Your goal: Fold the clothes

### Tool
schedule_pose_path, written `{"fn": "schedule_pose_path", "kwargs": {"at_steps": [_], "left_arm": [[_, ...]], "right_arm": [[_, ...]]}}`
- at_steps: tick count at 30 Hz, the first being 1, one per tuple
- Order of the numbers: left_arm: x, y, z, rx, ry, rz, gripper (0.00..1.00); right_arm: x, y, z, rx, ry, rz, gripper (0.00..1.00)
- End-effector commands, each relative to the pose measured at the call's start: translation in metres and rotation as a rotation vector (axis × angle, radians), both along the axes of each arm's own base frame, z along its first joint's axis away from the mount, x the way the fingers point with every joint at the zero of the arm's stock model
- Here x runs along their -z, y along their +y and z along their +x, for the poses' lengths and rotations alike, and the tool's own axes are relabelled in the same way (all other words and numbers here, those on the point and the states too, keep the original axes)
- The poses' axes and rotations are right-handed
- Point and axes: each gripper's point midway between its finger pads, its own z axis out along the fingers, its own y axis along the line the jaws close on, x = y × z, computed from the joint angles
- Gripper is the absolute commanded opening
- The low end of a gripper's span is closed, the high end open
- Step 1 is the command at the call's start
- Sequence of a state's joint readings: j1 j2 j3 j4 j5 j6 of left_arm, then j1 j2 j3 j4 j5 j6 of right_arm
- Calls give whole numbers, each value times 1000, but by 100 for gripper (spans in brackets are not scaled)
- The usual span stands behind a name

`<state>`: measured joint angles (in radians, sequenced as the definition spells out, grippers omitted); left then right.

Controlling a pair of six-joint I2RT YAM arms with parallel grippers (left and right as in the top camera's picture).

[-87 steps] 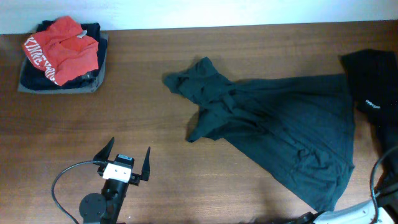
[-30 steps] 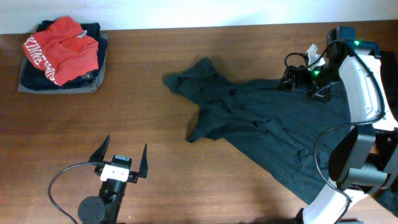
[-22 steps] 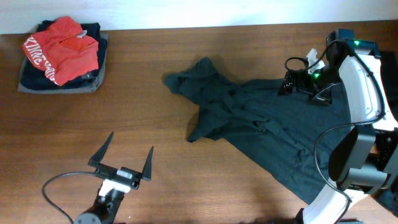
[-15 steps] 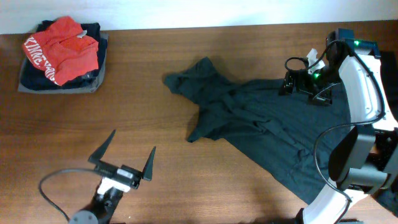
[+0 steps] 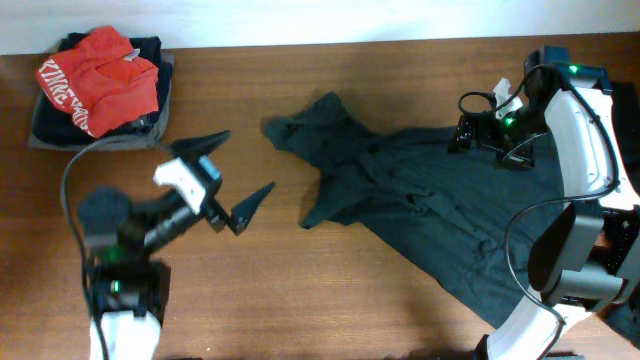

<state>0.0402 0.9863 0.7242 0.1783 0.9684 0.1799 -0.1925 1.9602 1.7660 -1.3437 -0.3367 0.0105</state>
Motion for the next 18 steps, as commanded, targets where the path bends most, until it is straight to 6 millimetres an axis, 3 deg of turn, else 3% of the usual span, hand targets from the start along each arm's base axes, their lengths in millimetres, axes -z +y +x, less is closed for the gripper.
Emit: {"fn": "schedule_pose_path", "kwargs": {"at_steps": [1, 3, 8, 14, 16, 18], "left_arm": [[5, -16, 8, 145, 159, -45, 99], [19, -22, 21, 153, 284, -51, 99], [76, -39, 49, 75, 621, 33, 99], [121, -70, 42, 151, 789, 74, 99], [138, -68, 43, 92, 822, 127, 99], [162, -56, 49, -74, 868, 234, 99]], "right_arm": [[1, 2, 2, -15, 1, -9, 99], [1, 1, 3, -15, -6, -10, 99], [1, 1, 7, -15, -20, -13, 99], [1, 1, 7, -15, -19, -13, 99], [1, 1, 6, -15, -17, -12, 99], [1, 1, 6, -15, -17, -12, 99]]}}
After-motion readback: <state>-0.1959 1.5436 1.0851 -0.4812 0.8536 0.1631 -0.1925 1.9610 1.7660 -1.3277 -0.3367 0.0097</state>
